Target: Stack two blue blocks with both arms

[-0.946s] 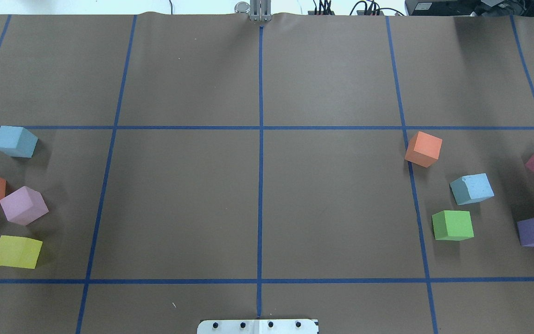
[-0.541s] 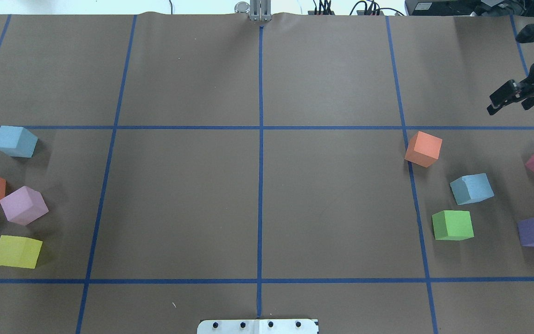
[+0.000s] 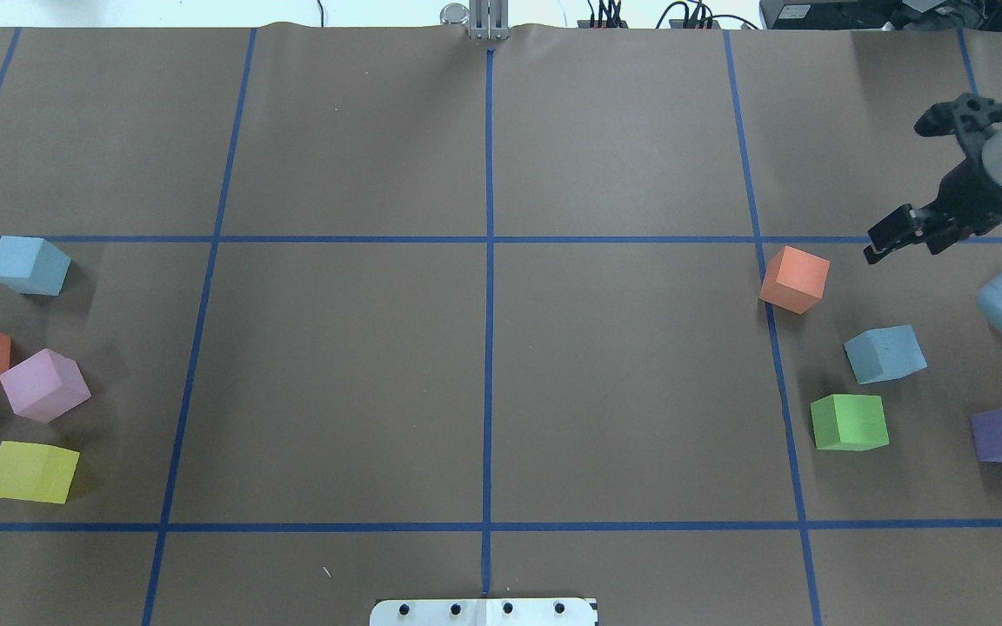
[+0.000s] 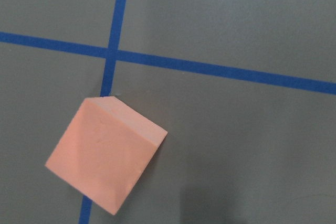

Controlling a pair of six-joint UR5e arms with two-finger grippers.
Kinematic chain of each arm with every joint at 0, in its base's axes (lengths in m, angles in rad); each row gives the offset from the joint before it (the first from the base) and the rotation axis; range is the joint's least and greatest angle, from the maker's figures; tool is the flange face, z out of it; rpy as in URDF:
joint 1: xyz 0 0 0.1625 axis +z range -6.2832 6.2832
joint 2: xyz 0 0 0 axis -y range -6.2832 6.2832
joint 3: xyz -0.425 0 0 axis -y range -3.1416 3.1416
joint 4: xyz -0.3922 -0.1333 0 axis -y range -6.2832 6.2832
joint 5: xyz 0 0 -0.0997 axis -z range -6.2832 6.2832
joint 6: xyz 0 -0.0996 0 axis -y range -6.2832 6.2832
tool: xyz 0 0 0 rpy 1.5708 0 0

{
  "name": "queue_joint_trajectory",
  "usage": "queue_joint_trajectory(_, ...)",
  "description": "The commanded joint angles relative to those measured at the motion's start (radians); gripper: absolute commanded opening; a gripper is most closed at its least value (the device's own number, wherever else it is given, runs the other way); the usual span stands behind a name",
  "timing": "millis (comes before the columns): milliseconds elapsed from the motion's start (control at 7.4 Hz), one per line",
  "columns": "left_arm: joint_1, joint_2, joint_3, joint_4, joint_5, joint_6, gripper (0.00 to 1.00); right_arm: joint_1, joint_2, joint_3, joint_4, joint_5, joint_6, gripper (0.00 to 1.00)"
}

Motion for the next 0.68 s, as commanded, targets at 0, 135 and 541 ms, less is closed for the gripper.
queue_joint_trajectory(0, 0.0, 0.002, 0.0, 0.0, -0.001, -0.002, 0.98, -0.041, -0.051, 0.001, 0.067, -0.032, 0.032, 1.0)
queue_joint_trajectory(135, 0.0, 0.002, 0.0, 0.0, -0.001, 0.0, 0.98, -0.048, -0.065, 0.001, 0.078, -0.049, 0.031, 1.0)
queue_joint_trajectory(541, 0.0, 0.004, 0.0, 0.0, -0.001, 0.0, 0.98, -0.077, -0.072, -0.001, 0.072, -0.106, 0.031, 1.0)
